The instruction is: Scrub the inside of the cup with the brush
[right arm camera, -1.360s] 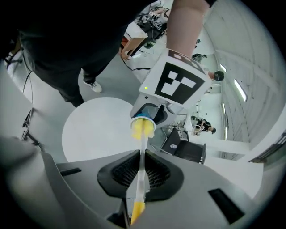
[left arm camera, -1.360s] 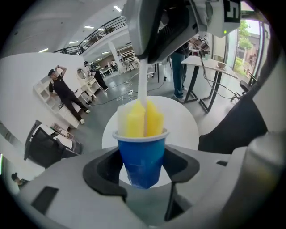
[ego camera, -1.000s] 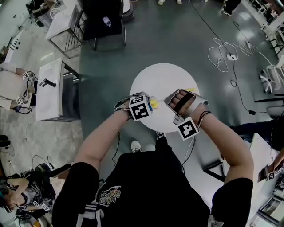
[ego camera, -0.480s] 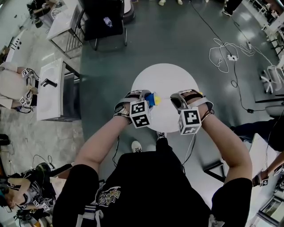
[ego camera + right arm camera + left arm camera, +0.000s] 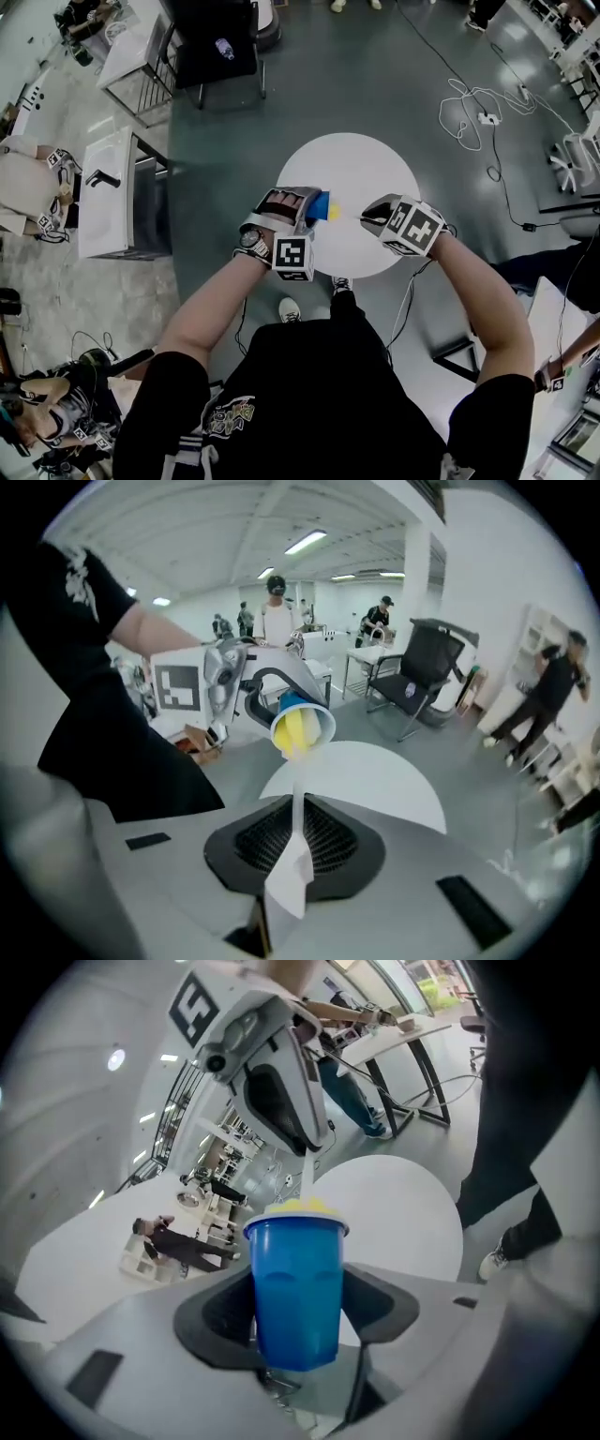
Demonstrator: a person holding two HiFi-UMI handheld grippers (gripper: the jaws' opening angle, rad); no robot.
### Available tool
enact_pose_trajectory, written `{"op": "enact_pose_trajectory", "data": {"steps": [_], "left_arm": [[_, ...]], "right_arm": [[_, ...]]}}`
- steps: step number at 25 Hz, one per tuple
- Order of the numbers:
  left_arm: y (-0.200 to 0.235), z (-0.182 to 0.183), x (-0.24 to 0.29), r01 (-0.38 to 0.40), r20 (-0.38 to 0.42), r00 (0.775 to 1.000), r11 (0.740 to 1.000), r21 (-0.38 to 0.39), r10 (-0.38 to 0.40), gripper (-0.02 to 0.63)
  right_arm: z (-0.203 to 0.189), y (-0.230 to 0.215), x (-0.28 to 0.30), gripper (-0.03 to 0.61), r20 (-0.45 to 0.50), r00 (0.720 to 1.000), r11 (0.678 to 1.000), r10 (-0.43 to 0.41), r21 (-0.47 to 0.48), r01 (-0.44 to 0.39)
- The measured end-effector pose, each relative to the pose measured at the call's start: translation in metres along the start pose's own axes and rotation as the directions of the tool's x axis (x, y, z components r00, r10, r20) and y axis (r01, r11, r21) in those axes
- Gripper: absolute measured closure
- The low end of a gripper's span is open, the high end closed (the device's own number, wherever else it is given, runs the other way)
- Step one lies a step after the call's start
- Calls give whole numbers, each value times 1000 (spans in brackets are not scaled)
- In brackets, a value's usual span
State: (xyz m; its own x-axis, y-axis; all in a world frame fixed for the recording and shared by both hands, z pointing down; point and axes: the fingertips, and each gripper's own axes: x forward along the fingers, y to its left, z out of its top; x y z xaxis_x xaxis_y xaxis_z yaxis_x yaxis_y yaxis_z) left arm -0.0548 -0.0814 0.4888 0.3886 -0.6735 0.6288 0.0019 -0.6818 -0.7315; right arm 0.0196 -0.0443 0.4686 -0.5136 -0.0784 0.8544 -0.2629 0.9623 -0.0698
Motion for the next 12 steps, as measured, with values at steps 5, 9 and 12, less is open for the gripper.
{"op": "enact_pose_trajectory", "data": {"steps": [5, 9, 12], "left_arm": [[4, 15, -11, -63, 59, 997, 991, 120, 56, 345], [6, 15, -12, -141, 84, 988, 969, 205, 126, 344], [6, 17, -15, -158, 95, 986, 959, 237, 139, 344]], "right_arm": [[-6, 13, -3, 531, 68, 973, 944, 222, 236, -232], [-4, 16, -6, 529, 154, 931, 870, 332, 331, -365], [-6, 17, -8, 529, 159, 921, 859, 355, 332, -389]]}}
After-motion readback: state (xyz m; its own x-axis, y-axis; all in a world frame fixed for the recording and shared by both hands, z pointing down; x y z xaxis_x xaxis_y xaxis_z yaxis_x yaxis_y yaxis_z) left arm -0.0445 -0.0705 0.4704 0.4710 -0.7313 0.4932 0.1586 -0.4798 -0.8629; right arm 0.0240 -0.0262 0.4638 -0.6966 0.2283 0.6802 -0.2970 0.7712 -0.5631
